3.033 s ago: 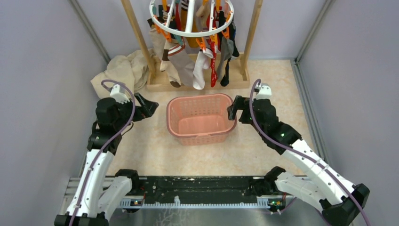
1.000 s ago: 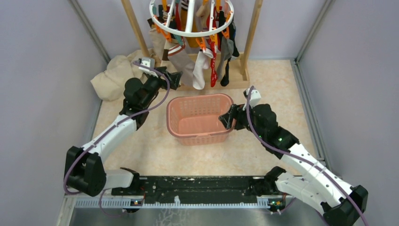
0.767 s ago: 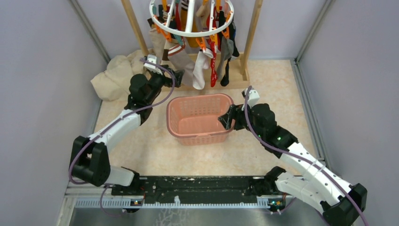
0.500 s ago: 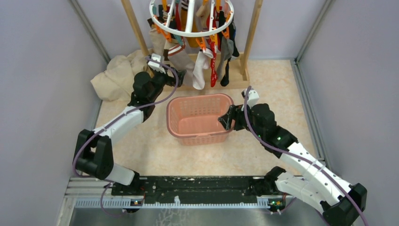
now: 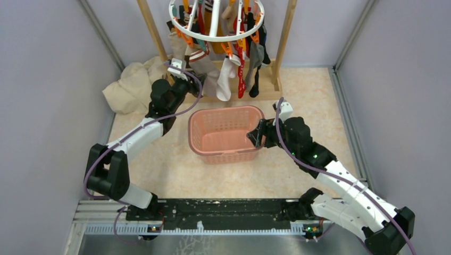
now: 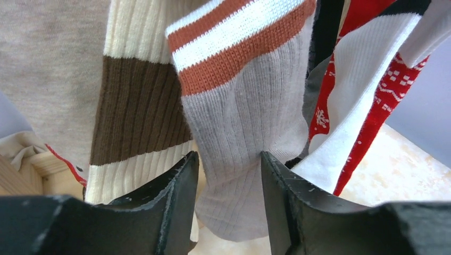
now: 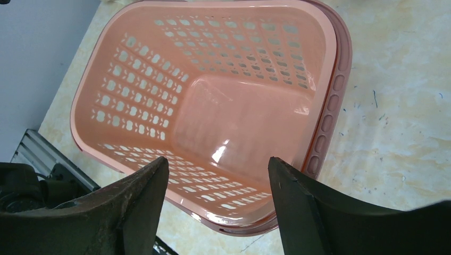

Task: Remove the socks clipped to the hanger
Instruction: Move the clothesline to the center of the board.

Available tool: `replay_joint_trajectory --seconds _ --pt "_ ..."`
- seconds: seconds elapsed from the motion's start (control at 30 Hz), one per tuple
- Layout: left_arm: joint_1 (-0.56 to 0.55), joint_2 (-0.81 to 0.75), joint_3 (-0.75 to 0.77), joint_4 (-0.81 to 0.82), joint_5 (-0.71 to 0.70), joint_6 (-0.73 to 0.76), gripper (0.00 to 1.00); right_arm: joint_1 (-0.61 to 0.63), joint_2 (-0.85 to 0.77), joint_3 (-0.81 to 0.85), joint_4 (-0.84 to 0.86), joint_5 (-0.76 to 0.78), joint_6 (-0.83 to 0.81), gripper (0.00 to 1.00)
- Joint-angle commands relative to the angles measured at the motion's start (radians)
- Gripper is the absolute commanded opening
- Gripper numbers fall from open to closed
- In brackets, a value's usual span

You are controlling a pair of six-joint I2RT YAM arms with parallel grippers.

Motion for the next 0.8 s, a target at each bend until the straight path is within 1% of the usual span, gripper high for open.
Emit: replay_joint_trajectory --seconds 0.0,0.07,0.17,0.33,0.43,0.47,0.53,0.57,0.67,0.7,0.77 --pt "-0.004 -0.027 0.032 0.021 0.024 -0.002 0.50 -0.001 -0.008 0.037 0.035 -0.008 -0.016 0.69" --pt "-0.005 -0.043 0.027 0.017 0.020 -0.002 0.45 -0.001 -0.010 0.037 0.036 -0.010 -0.014 0.69" --pt "-0.004 -0.074 0.011 0.010 0.018 -0.008 0.42 -0.002 -0.012 0.038 0.036 -0.014 -0.011 0.69" --pt "-0.005 -0.134 -0.013 -0.013 0.020 -0.016 0.40 -0.001 -0.010 0.045 0.040 -0.019 -0.008 0.69" --pt "-0.005 -0.167 -0.017 -0.047 0.016 -0.013 0.40 -0.001 0.012 0.078 0.037 -0.015 -0.017 0.69" --pt "-0.005 -0.178 -0.015 -0.087 -0.002 -0.009 0.43 -0.001 0.028 0.099 0.031 -0.015 -0.022 0.69" --pt "-0.005 -0.213 -0.021 -0.153 -0.056 -0.007 0.58 -0.001 0.067 0.156 0.019 -0.015 -0.039 0.68" --pt "-0.004 -0.234 -0.029 -0.181 -0.088 -0.008 0.63 0.004 0.090 0.184 0.015 -0.010 -0.044 0.67" --pt "-0.005 -0.311 -0.060 -0.269 -0.176 -0.023 0.71 0.040 0.160 0.275 0.007 0.018 -0.080 0.67" --pt "-0.004 -0.335 -0.066 -0.303 -0.201 -0.029 0.74 0.059 0.187 0.305 0.008 0.052 -0.094 0.67" --pt "-0.004 -0.374 -0.068 -0.375 -0.239 -0.038 0.76 0.095 0.246 0.376 0.010 0.086 -0.123 0.67"
